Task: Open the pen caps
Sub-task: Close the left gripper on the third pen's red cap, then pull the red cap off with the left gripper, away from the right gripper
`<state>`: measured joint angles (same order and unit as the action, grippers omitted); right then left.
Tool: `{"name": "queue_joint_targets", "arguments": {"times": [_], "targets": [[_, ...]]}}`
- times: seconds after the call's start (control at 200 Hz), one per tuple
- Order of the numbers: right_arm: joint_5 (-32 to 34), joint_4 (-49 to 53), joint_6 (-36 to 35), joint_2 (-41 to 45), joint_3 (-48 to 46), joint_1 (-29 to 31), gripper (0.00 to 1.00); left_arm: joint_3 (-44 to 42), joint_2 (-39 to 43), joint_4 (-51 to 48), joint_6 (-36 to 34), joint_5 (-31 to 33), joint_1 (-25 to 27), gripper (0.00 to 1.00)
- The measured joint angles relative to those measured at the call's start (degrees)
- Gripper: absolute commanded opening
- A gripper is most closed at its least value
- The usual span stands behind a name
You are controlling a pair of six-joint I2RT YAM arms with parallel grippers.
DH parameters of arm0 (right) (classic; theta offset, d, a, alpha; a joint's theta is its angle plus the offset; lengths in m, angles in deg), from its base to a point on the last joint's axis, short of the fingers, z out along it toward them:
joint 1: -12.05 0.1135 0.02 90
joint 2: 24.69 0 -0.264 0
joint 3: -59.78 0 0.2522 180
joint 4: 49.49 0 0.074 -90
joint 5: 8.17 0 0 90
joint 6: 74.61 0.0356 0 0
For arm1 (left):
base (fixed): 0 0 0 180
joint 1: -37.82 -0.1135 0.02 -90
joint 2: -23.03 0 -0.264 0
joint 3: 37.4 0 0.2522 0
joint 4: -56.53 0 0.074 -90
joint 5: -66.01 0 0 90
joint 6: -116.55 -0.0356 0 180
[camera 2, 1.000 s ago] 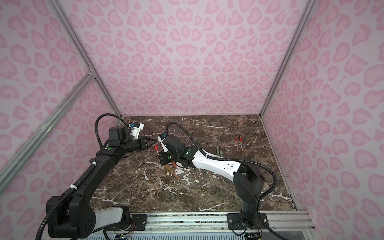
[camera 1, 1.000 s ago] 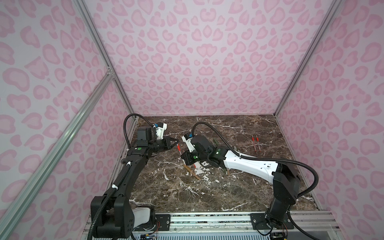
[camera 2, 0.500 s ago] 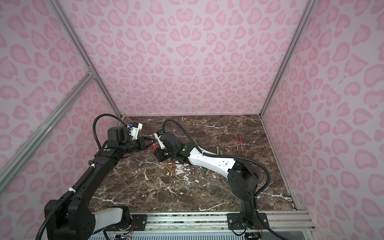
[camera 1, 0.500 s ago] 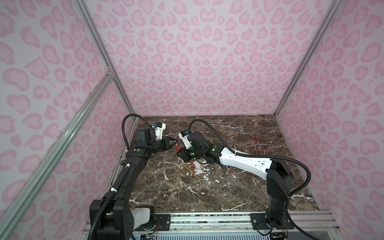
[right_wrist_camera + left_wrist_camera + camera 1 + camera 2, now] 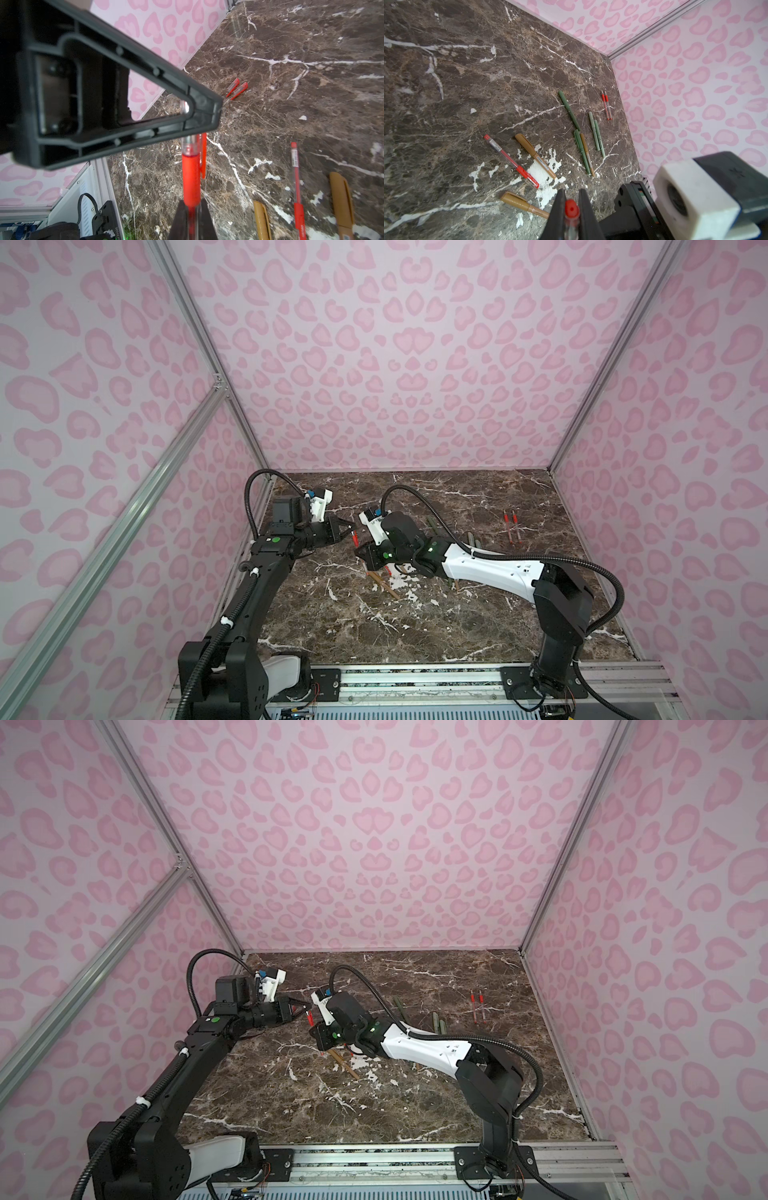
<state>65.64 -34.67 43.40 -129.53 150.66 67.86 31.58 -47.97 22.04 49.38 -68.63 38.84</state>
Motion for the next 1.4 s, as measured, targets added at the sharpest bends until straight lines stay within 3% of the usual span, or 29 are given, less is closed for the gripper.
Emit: {"name": "queue_joint_targets", "arguments": {"times": [0.065,0.21,0.485,0.905,1.4], "targets": [[-0.2,-3.2,0.3,1.3,-2.9,0.2,0.0,0.9,0.0,-2.1,0.0,-0.6,-0.7,0.04],[1.2,4.1,2.6,3.4,-11.0,0.4,0.0,3.6,0.3,2.9,0.2,1.5,-3.0,0.04],[2.8,7.0,3.0,10.4,-15.1,-1.3,0.0,7.3,-4.4,1.8,-1.8,3.4,-4.3,0.03],[8.1,15.8,2.8,26.3,-22.0,-10.0,0.0,16.4,-22.2,-10.5,-15.2,20.2,-1.7,0.04],[11.6,23.0,2.3,41.7,-30.1,-15.8,0.0,29.0,-41.8,-18.8,-20.5,33.2,2.5,0.05]]}}
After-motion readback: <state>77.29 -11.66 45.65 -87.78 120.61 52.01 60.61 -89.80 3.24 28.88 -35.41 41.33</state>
